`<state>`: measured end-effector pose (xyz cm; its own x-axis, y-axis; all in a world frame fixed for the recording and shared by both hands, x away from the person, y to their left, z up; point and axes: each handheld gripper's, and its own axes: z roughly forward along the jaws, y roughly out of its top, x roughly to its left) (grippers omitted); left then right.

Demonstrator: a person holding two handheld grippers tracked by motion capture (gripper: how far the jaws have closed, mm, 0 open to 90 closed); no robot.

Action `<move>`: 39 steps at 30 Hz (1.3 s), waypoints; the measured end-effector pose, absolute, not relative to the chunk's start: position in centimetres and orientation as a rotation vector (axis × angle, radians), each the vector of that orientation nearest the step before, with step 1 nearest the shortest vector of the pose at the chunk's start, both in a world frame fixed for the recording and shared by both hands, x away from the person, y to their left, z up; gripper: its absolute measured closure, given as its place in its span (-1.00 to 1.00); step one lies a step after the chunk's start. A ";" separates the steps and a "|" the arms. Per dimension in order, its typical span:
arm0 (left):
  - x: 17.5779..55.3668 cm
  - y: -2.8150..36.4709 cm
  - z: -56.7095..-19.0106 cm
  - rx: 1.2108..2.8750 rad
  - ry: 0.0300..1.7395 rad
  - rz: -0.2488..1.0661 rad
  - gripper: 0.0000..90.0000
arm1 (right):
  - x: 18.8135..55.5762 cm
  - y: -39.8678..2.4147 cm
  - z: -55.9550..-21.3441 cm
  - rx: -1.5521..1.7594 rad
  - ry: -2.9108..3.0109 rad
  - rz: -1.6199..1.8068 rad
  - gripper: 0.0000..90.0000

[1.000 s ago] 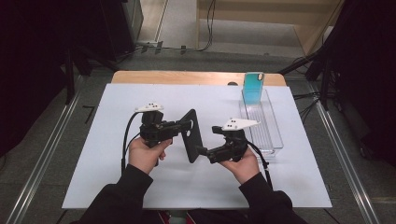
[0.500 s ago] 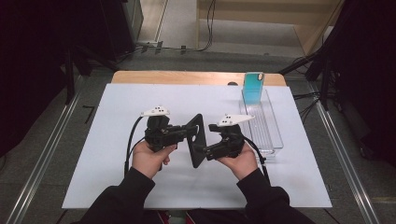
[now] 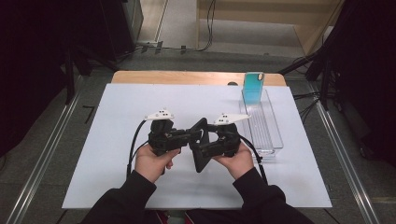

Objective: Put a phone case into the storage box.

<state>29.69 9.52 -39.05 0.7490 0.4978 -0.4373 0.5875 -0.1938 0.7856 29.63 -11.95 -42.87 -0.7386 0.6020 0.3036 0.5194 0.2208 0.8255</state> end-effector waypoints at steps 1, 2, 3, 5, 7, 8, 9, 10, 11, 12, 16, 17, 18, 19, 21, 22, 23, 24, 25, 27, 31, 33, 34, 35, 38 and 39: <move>29.7 9.6 -39.1 1.842 0.846 -0.102 0.74 | 29.6 -12.0 -42.9 1.100 2.395 1.576 -0.78; 29.8 9.6 -39.1 1.842 0.849 -0.106 0.74 | 29.6 -12.0 -42.9 1.097 2.399 1.584 -0.78; 29.8 9.7 -39.1 1.844 0.849 -0.111 0.73 | 29.6 -11.9 -42.9 1.099 2.399 1.577 -0.77; 29.8 9.8 -39.1 1.841 0.849 -0.108 0.73 | 29.5 -11.8 -42.9 1.100 2.397 1.571 -0.75; 29.8 9.9 -39.0 1.833 0.850 -0.097 0.68 | 29.5 -11.7 -42.8 1.094 2.392 1.562 -0.74; 29.8 9.9 -38.9 1.825 0.851 -0.106 0.60 | 29.5 -11.7 -42.7 1.085 2.394 1.551 -0.74; 29.8 10.0 -38.8 1.820 0.854 -0.110 0.51 | 29.4 -11.7 -42.7 1.082 2.392 1.541 -0.74; 29.8 10.2 -38.7 1.819 0.854 -0.104 0.47 | 29.4 -11.7 -42.7 1.082 2.392 1.536 -0.74; 29.9 10.2 -38.5 1.821 0.857 -0.100 0.39 | 29.5 -11.8 -42.7 1.080 2.392 1.530 -0.74; 29.9 10.4 -38.3 1.824 0.863 -0.104 0.33 | 29.5 -11.8 -42.8 1.081 2.391 1.527 -0.74; 30.1 10.9 -37.8 1.816 0.869 -0.144 0.17 | 29.8 -12.3 -43.3 1.103 2.388 1.495 -0.74; 30.2 11.1 -37.7 1.822 0.877 -0.146 0.13 | 29.9 -12.4 -43.3 1.110 2.386 1.495 -0.74; 30.2 11.2 -37.7 1.819 0.879 -0.153 0.10 | 30.0 -12.5 -43.4 1.120 2.383 1.495 -0.74; 30.2 11.3 -37.6 1.820 0.881 -0.161 0.06 | 30.1 -12.6 -43.4 1.122 2.382 1.495 -0.74; 30.4 11.6 -37.7 1.831 0.882 -0.202 0.00 | 30.1 -12.9 -43.4 1.133 2.377 1.490 -0.74; 30.4 11.6 -37.7 1.842 0.889 -0.209 -0.02 | 30.2 -13.0 -43.4 1.133 2.376 1.492 -0.74; 30.4 11.8 -37.8 1.856 0.890 -0.208 -0.04 | 30.3 -13.1 -43.4 1.138 2.376 1.490 -0.74; 30.4 11.9 -37.9 1.866 0.889 -0.208 -0.06 | 30.3 -13.3 -43.4 1.139 2.379 1.489 -0.74; 30.5 12.0 -38.1 1.873 0.887 -0.210 -0.08 | 30.4 -13.4 -43.4 1.143 2.380 1.488 -0.74; 30.6 12.3 -38.4 1.886 0.883 -0.215 -0.14 | 30.5 -13.7 -43.3 1.138 2.389 1.493 -0.74; 30.7 12.9 -39.2 1.925 0.875 -0.253 -0.23 | 30.6 -14.0 -43.0 1.108 2.406 1.486 -0.74; 30.6 13.1 -39.7 1.939 0.884 -0.280 -0.23 | 30.7 -14.1 -42.9 1.107 2.434 1.470 -0.74; 30.6 13.2 -39.9 1.949 0.883 -0.284 -0.23 | 30.7 -14.1 -42.9 1.101 2.445 1.454 -0.74; 30.5 13.3 -40.1 1.963 0.881 -0.272 -0.23 | 30.8 -14.1 -42.9 1.093 2.457 1.454 -0.74; 30.2 13.7 -40.6 2.003 0.859 -0.235 -0.25 | 30.9 -14.3 -42.9 1.064 2.480 1.468 -0.74; 30.2 13.9 -40.7 2.008 0.852 -0.227 -0.25 | 30.9 -14.4 -42.8 1.055 2.487 1.475 -0.74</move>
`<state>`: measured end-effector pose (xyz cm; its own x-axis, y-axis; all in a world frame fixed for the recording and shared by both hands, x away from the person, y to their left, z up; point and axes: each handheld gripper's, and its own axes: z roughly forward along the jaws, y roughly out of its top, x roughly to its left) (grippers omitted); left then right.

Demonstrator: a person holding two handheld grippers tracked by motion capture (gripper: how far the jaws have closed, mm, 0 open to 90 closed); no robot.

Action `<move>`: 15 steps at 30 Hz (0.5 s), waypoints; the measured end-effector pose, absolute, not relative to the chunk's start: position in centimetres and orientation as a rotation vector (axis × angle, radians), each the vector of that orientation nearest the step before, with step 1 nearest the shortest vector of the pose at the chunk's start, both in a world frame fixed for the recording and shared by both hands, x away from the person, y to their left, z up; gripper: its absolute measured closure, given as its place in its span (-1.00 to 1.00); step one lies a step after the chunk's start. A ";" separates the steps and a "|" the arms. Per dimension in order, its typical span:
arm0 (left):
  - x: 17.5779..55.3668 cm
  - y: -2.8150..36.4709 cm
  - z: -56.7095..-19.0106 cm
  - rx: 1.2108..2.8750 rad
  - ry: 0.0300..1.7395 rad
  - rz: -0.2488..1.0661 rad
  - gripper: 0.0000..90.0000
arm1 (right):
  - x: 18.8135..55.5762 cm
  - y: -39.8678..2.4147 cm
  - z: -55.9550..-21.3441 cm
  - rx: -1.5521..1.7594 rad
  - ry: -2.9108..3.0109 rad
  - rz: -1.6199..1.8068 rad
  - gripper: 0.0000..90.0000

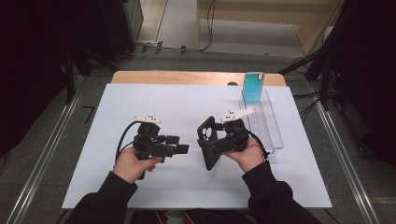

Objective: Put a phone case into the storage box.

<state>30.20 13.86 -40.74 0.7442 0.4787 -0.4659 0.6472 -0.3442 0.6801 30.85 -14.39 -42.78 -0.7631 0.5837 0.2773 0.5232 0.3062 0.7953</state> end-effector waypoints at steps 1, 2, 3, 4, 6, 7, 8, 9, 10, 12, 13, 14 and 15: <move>30.2 14.0 -40.9 2.009 0.849 -0.222 -0.25 | 30.9 -14.5 -42.7 1.049 2.491 1.487 -0.74; 30.2 14.2 -41.1 2.011 0.852 -0.218 -0.25 | 30.9 -14.6 -42.6 1.041 2.493 1.496 -0.74; 30.1 14.4 -41.3 2.013 0.849 -0.215 -0.25 | 30.9 -14.7 -42.4 1.037 2.491 1.499 -0.74; 30.1 14.6 -41.5 2.016 0.845 -0.203 -0.25 | 30.9 -14.8 -42.3 1.040 2.495 1.504 -0.74; 30.0 15.0 -41.8 2.031 0.832 -0.182 -0.25 | 30.9 -15.1 -42.0 1.030 2.496 1.514 -0.74; 29.9 15.2 -42.0 2.039 0.831 -0.156 -0.25 | 30.9 -15.2 -41.8 1.024 2.502 1.521 -0.74; 29.9 15.4 -42.1 2.048 0.827 -0.117 -0.25 | 30.9 -15.4 -41.7 1.018 2.509 1.531 -0.74; 29.9 15.6 -42.3 2.060 0.820 -0.091 -0.25 | 30.9 -15.5 -41.5 1.008 2.516 1.539 -0.74; 29.8 15.7 -42.4 2.064 0.817 -0.085 -0.25 | 30.8 -15.6 -41.4 1.000 2.527 1.534 -0.74; 29.7 15.8 -42.7 2.072 0.814 -0.090 -0.25 | 30.8 -15.8 -41.1 0.978 2.534 1.523 -0.74; 29.7 15.9 -42.9 2.074 0.804 -0.094 -0.25 | 30.8 -15.8 -41.0 0.972 2.537 1.523 -0.74; 29.7 15.9 -43.0 2.078 0.798 -0.103 -0.25 | 30.7 -16.0 -40.9 0.967 2.539 1.521 -0.74; 29.6 15.9 -43.1 2.081 0.798 -0.106 -0.25 | 30.8 -16.1 -40.8 0.958 2.541 1.523 -0.74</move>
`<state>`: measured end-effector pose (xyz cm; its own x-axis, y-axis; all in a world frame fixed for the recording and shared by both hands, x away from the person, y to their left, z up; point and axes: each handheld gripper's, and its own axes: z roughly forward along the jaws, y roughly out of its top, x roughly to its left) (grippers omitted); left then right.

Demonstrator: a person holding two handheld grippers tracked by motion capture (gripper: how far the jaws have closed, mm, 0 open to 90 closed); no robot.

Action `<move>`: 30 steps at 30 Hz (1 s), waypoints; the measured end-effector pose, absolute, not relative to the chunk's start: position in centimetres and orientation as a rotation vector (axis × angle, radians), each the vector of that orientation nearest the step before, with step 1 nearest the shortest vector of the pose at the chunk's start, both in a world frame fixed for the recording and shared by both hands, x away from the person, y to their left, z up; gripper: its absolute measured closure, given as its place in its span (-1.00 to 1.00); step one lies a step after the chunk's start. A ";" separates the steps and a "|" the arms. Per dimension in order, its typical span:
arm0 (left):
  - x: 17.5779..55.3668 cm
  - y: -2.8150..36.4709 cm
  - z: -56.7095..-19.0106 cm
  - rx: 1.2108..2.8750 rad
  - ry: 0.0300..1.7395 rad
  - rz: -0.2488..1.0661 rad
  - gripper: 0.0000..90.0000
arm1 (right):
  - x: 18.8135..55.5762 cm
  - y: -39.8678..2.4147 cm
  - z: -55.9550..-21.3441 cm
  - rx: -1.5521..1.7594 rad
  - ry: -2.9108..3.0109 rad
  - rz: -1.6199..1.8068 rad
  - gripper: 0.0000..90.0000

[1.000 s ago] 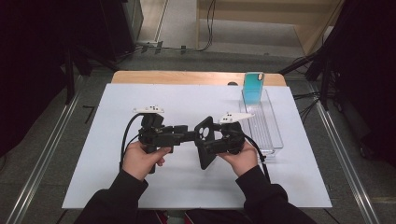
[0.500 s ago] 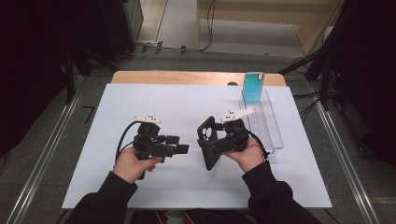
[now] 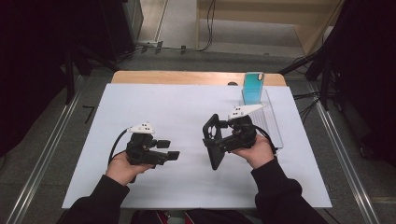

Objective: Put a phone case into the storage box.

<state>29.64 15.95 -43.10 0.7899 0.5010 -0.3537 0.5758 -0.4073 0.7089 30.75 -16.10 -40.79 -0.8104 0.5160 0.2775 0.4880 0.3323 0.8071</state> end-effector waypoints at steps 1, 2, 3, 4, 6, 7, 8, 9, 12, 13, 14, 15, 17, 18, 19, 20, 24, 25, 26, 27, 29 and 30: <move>29.6 16.0 -43.2 2.084 0.800 -0.107 -0.25 | 30.7 -16.2 -40.7 0.958 2.544 1.519 -0.74; 29.6 16.1 -43.3 2.087 0.800 -0.108 -0.25 | 30.7 -16.4 -40.5 0.958 2.542 1.519 -0.74; 29.6 16.2 -43.4 2.091 0.795 -0.109 -0.25 | 30.7 -16.6 -40.4 0.958 2.541 1.520 -0.74; 29.6 16.3 -43.5 2.093 0.799 -0.110 -0.25 | 30.6 -16.8 -40.3 0.957 2.535 1.520 -0.74; 29.5 16.5 -43.7 2.095 0.794 -0.110 -0.25 | 30.5 -17.1 -40.0 0.971 2.533 1.521 -0.74; 29.5 16.7 -43.8 2.093 0.796 -0.104 -0.25 | 30.4 -17.3 -39.9 0.967 2.530 1.520 -0.74; 29.4 16.8 -43.9 2.095 0.791 -0.097 -0.25 | 30.4 -17.4 -39.8 0.972 2.529 1.518 -0.74; 29.4 17.0 -44.0 2.097 0.786 -0.091 -0.25 | 30.4 -17.6 -39.7 0.978 2.529 1.514 -0.74; 29.3 17.4 -44.5 2.101 0.783 -0.076 -0.25 | 30.3 -18.0 -39.4 0.978 2.517 1.518 -0.74; 29.2 17.6 -44.6 2.107 0.786 -0.073 -0.25 | 30.3 -18.2 -39.3 0.985 2.511 1.519 -0.74; 29.2 17.8 -44.7 2.106 0.788 -0.072 -0.25 | 30.3 -18.4 -39.1 0.986 2.506 1.521 -0.74; 29.1 18.0 -44.8 2.104 0.792 -0.069 -0.25 | 30.3 -18.6 -39.0 0.988 2.500 1.525 -0.74; 28.9 18.3 -45.1 2.109 0.803 -0.070 -0.25 | 30.3 -18.9 -38.6 0.995 2.488 1.524 -0.74; 28.8 18.5 -45.2 2.110 0.803 -0.072 -0.26 | 30.3 -19.1 -38.5 1.002 2.478 1.524 -0.74; 28.7 18.6 -45.2 2.114 0.805 -0.068 -0.26 | 30.3 -19.4 -38.3 1.004 2.470 1.526 -0.74; 28.6 18.8 -45.3 2.117 0.810 -0.066 -0.26 | 30.3 -19.6 -38.2 1.014 2.459 1.527 -0.74; 28.4 19.6 -45.2 2.100 0.833 -0.062 -0.26 | 30.4 -20.7 -37.5 1.077 2.401 1.531 -0.74; 28.3 19.7 -45.2 2.099 0.840 -0.058 -0.26 | 30.4 -21.0 -37.4 1.088 2.387 1.535 -0.74; 28.3 19.9 -45.3 2.093 0.846 -0.059 -0.26 | 30.4 -21.3 -37.2 1.097 2.370 1.534 -0.74; 28.2 20.0 -45.3 2.094 0.851 -0.056 -0.26 | 30.5 -21.5 -37.0 1.102 2.354 1.536 -0.74; 28.1 20.3 -45.3 2.091 0.862 -0.053 -0.26 | 30.5 -21.9 -36.7 1.127 2.323 1.537 -0.74; 28.1 20.4 -45.3 2.093 0.869 -0.053 -0.26 | 30.5 -22.2 -36.6 1.139 2.303 1.531 -0.74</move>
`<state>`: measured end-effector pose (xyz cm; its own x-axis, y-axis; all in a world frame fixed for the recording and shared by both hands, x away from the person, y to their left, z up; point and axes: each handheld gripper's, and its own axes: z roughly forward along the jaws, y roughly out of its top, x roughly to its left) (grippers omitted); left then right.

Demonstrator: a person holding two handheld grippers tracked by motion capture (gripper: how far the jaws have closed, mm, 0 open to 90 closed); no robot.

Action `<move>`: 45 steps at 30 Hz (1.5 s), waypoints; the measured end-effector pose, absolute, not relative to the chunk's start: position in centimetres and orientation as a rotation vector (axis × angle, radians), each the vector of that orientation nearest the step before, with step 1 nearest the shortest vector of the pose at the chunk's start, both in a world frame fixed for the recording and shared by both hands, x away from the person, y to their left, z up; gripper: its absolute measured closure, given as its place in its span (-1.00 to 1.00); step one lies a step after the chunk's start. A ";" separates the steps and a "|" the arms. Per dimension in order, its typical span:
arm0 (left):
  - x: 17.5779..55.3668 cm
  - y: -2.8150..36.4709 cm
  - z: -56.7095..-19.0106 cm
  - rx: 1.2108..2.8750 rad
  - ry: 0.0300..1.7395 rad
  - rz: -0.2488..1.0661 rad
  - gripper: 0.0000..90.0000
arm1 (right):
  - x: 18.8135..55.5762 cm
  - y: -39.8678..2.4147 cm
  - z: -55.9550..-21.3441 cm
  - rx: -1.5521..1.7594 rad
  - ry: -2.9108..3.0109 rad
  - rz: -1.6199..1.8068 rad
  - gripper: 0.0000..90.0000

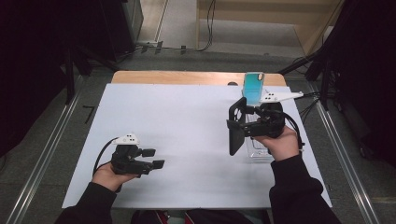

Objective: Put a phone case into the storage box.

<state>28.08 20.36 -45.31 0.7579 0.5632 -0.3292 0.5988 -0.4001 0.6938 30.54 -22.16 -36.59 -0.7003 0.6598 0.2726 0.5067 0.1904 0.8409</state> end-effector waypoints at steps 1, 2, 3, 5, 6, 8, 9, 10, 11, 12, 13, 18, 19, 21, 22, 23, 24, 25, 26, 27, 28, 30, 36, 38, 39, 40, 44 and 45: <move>28.1 20.5 -45.3 2.090 0.871 -0.051 -0.26 | 30.6 -22.4 -36.5 1.153 2.285 1.520 -0.74; 28.0 20.5 -45.3 2.087 0.876 -0.049 -0.26 | 30.6 -22.5 -36.4 1.167 2.267 1.517 -0.74; 28.0 20.6 -45.3 2.086 0.875 -0.051 -0.26 | 30.6 -22.7 -36.3 1.180 2.248 1.514 -0.74; 27.9 20.7 -45.3 2.085 0.885 -0.049 -0.28 | 30.7 -23.2 -36.2 1.209 2.215 1.502 -0.74; 27.9 20.8 -45.4 2.085 0.888 -0.052 -0.33 | 30.8 -23.4 -36.2 1.223 2.194 1.503 -0.74; 27.8 20.9 -45.4 2.079 0.895 -0.049 -0.32 | 30.9 -23.9 -36.1 1.251 2.165 1.505 -0.74; 27.8 20.9 -45.4 2.078 0.898 -0.048 -0.32 | 31.0 -24.2 -36.1 1.262 2.148 1.507 -0.74; 27.8 21.0 -45.4 2.076 0.901 -0.050 -0.32 | 31.0 -24.4 -36.0 1.277 2.136 1.504 -0.74; 27.7 21.0 -45.4 2.075 0.906 -0.051 -0.32 | 31.0 -24.5 -36.0 1.288 2.122 1.494 -0.74; 27.7 21.0 -45.4 2.076 0.906 -0.050 -0.32 | 31.1 -24.7 -36.0 1.297 2.106 1.488 -0.74; 27.7 21.0 -45.4 2.077 0.906 -0.049 -0.32 | 31.1 -24.9 -35.9 1.309 2.089 1.482 -0.74; 27.6 21.2 -45.5 2.068 0.915 -0.054 -0.32 | 31.2 -25.7 -36.0 1.346 2.015 1.426 -0.74; 27.6 21.2 -45.5 2.059 0.916 -0.061 -0.33 | 31.3 -25.9 -36.0 1.353 2.004 1.423 -0.74; 27.6 21.2 -45.5 2.057 0.917 -0.060 -0.32 | 31.6 -26.2 -36.1 1.367 1.985 1.412 -0.74; 27.6 21.2 -45.5 2.059 0.918 -0.059 -0.32 | 31.7 -26.3 -36.1 1.379 1.978 1.406 -0.74; 27.6 21.2 -45.5 2.060 0.917 -0.058 -0.32 | 31.9 -26.4 -36.2 1.388 1.967 1.399 -0.74; 27.6 21.2 -45.5 2.060 0.918 -0.058 -0.32 | 32.1 -26.6 -36.2 1.401 1.959 1.389 -0.74; 27.6 21.2 -45.5 2.061 0.920 -0.056 -0.32 | 32.2 -26.8 -36.2 1.413 1.948 1.382 -0.74; 27.7 21.2 -45.4 2.064 0.921 -0.051 -0.32 | 32.4 -26.9 -36.3 1.423 1.940 1.375 -0.74; 27.7 21.2 -45.5 2.060 0.922 -0.053 -0.33 | 32.6 -27.1 -36.4 1.422 1.934 1.377 -0.74; 27.7 21.2 -45.5 2.058 0.923 -0.051 -0.32 | 32.8 -27.3 -36.4 1.420 1.926 1.383 -0.74; 27.8 21.2 -45.6 2.052 0.921 -0.061 -0.32 | 33.2 -27.7 -36.5 1.432 1.899 1.370 -0.73; 27.9 21.0 -45.6 2.037 0.924 -0.059 -0.32 | 34.6 -29.0 -37.3 1.508 1.818 1.327 -0.73; 28.0 21.0 -45.6 2.041 0.924 -0.058 -0.32 | 35.2 -29.0 -37.7 1.529 1.809 1.300 -0.73; 28.0 21.0 -45.6 2.044 0.921 -0.058 -0.32 | 35.6 -29.1 -37.9 1.533 1.806 1.286 -0.73; 28.0 21.0 -45.6 2.043 0.923 -0.057 -0.32 | 35.9 -29.1 -38.0 1.538 1.804 1.268 -0.73; 28.1 21.0 -45.6 2.047 0.927 -0.057 -0.32 | 37.2 -29.0 -38.8 1.570 1.790 1.230 -0.73; 28.1 20.9 -45.6 2.046 0.927 -0.057 -0.32 | 37.6 -28.9 -39.0 1.571 1.785 1.222 -0.73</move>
<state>28.11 20.94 -45.64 0.7225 0.5907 -0.3593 0.6303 -0.3493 0.6933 37.59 -28.91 -38.99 -0.2394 0.9486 0.2072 0.5362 -0.0487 0.8427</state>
